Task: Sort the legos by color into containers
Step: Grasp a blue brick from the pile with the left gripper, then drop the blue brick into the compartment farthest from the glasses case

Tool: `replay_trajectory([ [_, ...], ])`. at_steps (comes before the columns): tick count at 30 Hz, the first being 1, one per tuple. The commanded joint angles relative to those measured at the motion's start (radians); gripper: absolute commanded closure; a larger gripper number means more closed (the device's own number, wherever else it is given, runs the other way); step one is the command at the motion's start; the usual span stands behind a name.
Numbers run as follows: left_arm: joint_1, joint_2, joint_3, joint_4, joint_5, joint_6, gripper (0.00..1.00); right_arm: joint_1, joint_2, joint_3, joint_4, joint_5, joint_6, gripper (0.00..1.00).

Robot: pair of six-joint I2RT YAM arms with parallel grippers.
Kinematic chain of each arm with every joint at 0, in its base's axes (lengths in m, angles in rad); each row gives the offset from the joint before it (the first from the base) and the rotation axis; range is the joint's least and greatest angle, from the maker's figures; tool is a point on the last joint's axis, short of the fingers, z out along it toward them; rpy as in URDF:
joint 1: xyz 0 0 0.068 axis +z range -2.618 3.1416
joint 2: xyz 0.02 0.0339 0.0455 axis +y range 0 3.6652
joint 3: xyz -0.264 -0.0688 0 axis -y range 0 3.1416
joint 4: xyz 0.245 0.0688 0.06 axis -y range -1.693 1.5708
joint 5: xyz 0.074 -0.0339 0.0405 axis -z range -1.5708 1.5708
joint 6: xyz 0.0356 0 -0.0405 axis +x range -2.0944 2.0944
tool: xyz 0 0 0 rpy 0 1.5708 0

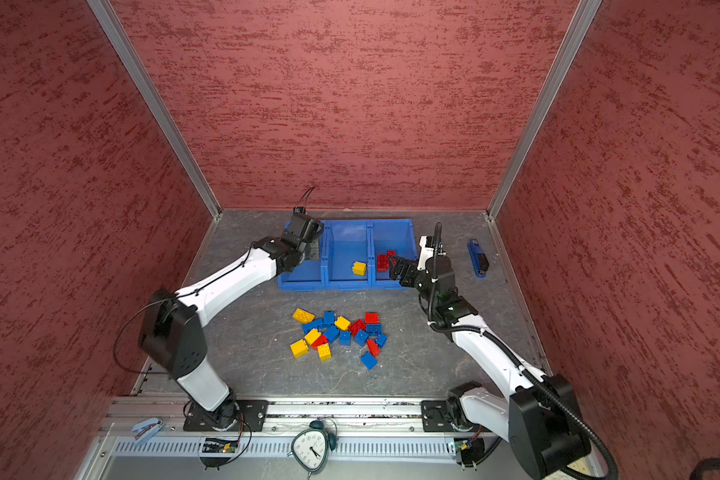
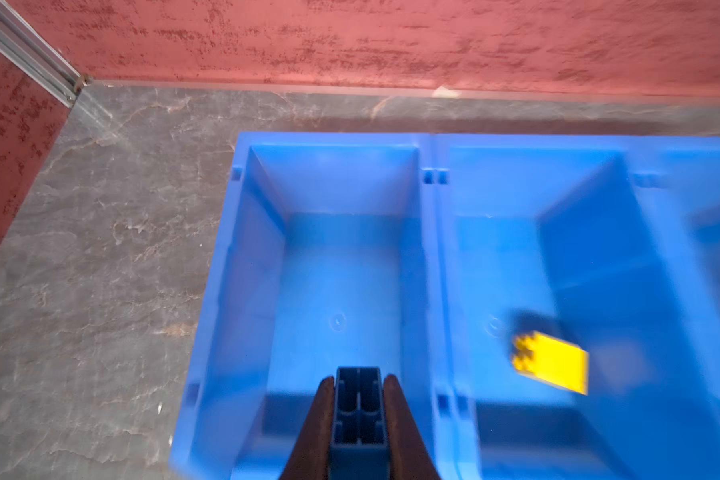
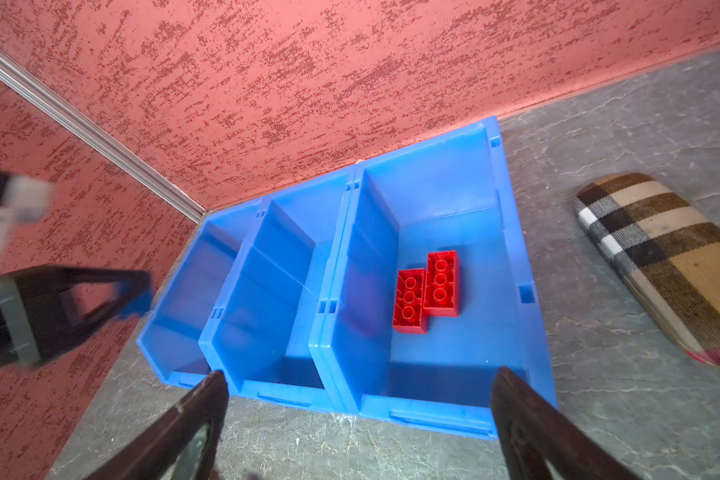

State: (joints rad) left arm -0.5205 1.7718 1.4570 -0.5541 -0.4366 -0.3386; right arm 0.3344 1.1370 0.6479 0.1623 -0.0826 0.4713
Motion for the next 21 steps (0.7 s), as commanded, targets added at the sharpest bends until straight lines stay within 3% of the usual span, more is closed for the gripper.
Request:
replay_trajectory([
  [1, 0.035, 0.137, 0.098, -0.042, 0.02, 0.023, 1.0, 0.0, 0.004, 0.022, 0.0, -0.011, 0.004, 0.01],
  [4, 0.053, 0.221, 0.165, -0.044, 0.016, 0.02, 0.9, 0.0, -0.002, 0.014, -0.039, 0.008, 0.007, 0.01],
  [8, 0.069, 0.268, 0.228, -0.071, 0.021, 0.011, 0.66, -0.001, 0.009, 0.01, -0.098, -0.02, -0.005, 0.01],
  [11, 0.065, 0.226, 0.2, -0.045, 0.04, 0.014, 0.34, 0.0, 0.019, 0.001, -0.128, -0.052, -0.018, 0.01],
  [13, 0.058, 0.175, 0.154, -0.004, 0.052, 0.018, 0.2, -0.001, 0.022, -0.011, -0.138, -0.056, -0.026, 0.01],
  [18, 0.03, 0.017, 0.025, 0.08, 0.097, 0.006, 0.02, 0.019, 0.041, -0.03, -0.13, -0.167, -0.065, 0.01],
  [21, -0.012, -0.103, -0.076, 0.152, 0.113, -0.012, 0.01, 0.057, 0.066, -0.032, -0.143, -0.157, -0.063, 0.01],
])
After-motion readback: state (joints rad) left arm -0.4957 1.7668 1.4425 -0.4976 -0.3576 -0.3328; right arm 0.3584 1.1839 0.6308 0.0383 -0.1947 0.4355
